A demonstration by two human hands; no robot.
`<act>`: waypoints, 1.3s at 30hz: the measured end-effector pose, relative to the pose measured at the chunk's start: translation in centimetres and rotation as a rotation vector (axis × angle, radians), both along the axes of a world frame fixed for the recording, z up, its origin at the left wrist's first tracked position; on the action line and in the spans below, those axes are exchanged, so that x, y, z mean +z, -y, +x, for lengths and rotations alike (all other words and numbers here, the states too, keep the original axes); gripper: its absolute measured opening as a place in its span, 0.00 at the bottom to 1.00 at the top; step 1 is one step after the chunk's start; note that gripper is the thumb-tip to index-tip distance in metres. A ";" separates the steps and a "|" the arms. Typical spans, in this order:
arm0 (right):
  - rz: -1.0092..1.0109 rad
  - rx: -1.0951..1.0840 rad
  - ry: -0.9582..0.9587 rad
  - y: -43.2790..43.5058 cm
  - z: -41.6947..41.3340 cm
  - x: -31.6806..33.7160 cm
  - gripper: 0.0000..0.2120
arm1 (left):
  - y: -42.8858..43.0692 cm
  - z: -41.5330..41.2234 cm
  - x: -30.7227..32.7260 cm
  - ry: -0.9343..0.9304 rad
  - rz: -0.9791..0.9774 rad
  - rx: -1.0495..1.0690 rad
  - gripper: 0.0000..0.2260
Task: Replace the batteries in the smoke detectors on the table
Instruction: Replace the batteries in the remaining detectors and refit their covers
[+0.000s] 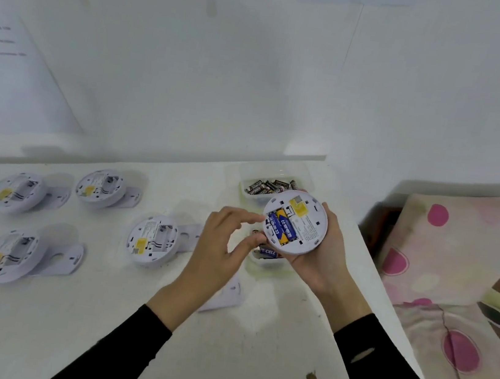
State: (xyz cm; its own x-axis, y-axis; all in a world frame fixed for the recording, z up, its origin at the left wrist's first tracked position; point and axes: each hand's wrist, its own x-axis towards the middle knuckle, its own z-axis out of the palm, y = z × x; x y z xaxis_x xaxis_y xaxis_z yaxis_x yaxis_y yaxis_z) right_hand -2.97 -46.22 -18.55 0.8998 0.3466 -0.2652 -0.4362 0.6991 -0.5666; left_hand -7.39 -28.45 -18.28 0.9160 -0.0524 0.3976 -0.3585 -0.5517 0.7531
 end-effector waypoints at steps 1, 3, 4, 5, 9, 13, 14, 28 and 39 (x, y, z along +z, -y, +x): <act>0.000 -0.028 0.017 0.2 -0.2 0.1 0.26 | 0.6 0.2 0.3 -0.013 -0.008 -0.022 0.11; 0.009 -0.080 0.050 0.6 -0.4 0.3 0.23 | 1.5 0.7 0.4 -0.030 -0.024 -0.037 0.12; 0.014 -0.110 0.057 0.7 -0.4 0.4 0.21 | 1.9 1.0 0.4 -0.040 -0.037 -0.041 0.12; 0.017 -0.144 0.055 0.8 -0.4 0.5 0.20 | 2.2 1.3 0.5 -0.053 -0.047 -0.045 0.12; 0.040 -0.241 0.065 1.2 -0.5 0.5 0.17 | 3.2 1.8 1.0 -0.071 -0.046 -0.065 0.16; 0.049 -0.266 0.090 1.4 -0.5 0.6 0.18 | 3.8 2.2 1.1 -0.066 -0.062 -0.091 0.15; 0.048 -0.267 0.094 1.4 -0.5 0.7 0.17 | 4.0 2.4 1.1 -0.061 -0.050 -0.095 0.13; -0.229 -0.287 0.195 0.1 -0.7 0.8 0.16 | 4.8 4.9 0.3 -0.044 0.021 -0.112 0.05; -0.201 -0.293 0.133 1.1 0.3 0.5 0.16 | 4.1 4.1 2.0 -0.206 -0.105 -0.208 0.13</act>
State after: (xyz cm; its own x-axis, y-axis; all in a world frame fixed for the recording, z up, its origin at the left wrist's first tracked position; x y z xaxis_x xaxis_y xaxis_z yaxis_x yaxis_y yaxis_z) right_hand -2.62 -47.28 -18.08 0.9842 0.0220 -0.1756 -0.1472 0.6528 -0.7431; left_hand -3.26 -32.60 -16.23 0.9519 -0.2159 0.2175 -0.2892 -0.3979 0.8706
